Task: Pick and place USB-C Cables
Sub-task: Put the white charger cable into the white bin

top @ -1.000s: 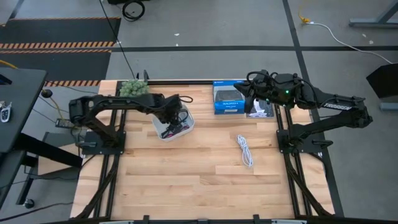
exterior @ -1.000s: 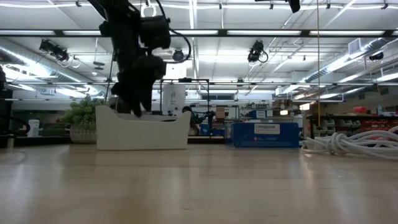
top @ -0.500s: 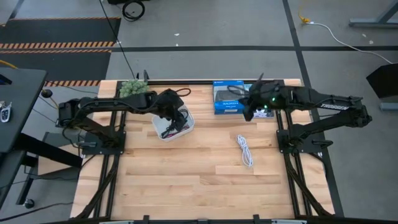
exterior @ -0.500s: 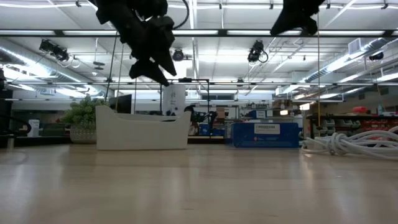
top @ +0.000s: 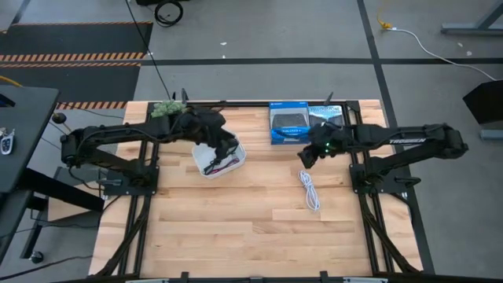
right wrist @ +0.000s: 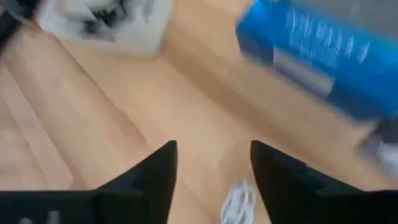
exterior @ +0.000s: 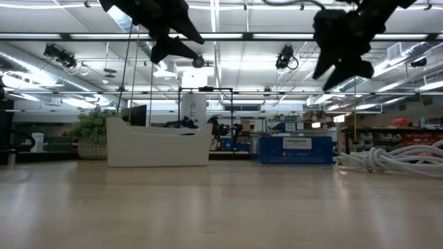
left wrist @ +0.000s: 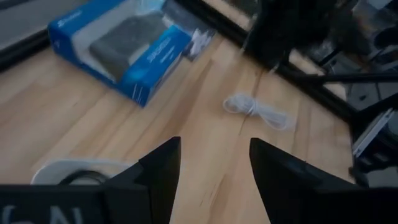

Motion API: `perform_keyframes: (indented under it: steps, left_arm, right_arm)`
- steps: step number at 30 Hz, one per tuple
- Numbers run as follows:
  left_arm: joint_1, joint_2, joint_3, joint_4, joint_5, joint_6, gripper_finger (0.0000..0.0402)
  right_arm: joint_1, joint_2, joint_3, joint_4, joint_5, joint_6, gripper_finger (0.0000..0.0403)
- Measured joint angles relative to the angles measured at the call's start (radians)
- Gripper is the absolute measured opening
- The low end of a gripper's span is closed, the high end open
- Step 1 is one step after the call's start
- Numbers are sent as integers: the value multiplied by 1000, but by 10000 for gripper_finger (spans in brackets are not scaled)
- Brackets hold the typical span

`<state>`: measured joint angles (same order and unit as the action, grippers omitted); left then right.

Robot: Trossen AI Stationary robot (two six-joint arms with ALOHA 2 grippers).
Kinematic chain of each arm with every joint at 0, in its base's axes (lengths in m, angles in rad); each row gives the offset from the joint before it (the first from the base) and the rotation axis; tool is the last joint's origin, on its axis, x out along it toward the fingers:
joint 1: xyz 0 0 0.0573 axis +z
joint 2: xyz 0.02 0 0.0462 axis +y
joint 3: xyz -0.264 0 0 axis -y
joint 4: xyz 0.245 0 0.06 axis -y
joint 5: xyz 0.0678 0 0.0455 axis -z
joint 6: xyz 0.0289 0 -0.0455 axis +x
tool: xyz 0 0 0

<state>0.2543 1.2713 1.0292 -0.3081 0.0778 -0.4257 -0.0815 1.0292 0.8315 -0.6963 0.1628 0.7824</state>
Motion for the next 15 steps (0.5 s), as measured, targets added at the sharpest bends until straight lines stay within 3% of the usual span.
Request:
perform_keyframes:
  steps: [6, 15]
  left_arm:
    - [0, -24, 0, 33, -1, -8, 199]
    - [0, -29, 0, 72, 31, -16, 199]
  right_arm:
    - [68, 87, -61, -39, -32, 123, 256]
    - [187, 290, -67, -86, -34, 243, 261]
